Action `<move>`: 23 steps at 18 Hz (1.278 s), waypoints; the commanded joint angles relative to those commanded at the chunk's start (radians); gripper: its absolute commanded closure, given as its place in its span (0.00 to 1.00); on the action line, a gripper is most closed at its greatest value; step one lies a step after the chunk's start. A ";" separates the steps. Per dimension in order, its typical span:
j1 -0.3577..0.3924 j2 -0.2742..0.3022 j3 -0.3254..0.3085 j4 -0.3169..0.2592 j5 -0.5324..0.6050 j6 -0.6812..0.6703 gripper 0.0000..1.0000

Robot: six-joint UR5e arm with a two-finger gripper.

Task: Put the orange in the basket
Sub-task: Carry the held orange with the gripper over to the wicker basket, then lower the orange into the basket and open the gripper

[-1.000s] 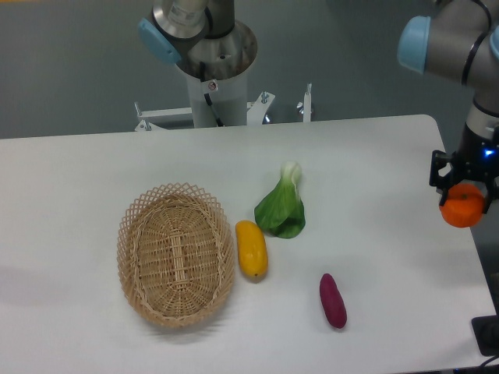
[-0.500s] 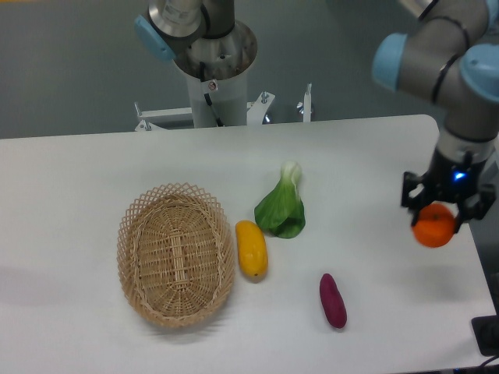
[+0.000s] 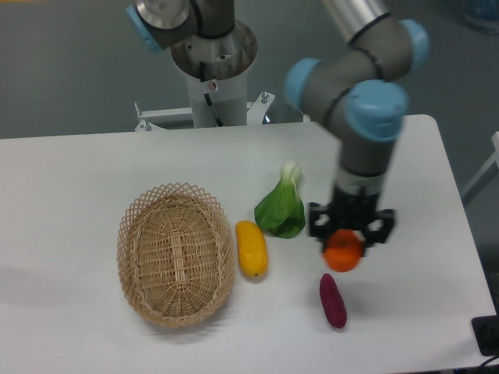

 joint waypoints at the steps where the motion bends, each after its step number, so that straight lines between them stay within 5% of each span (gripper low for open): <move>1: -0.028 0.003 -0.008 -0.002 0.000 -0.037 0.34; 11: -0.264 -0.030 -0.052 0.000 0.000 -0.264 0.34; 23: -0.309 -0.110 -0.057 0.003 -0.002 -0.292 0.32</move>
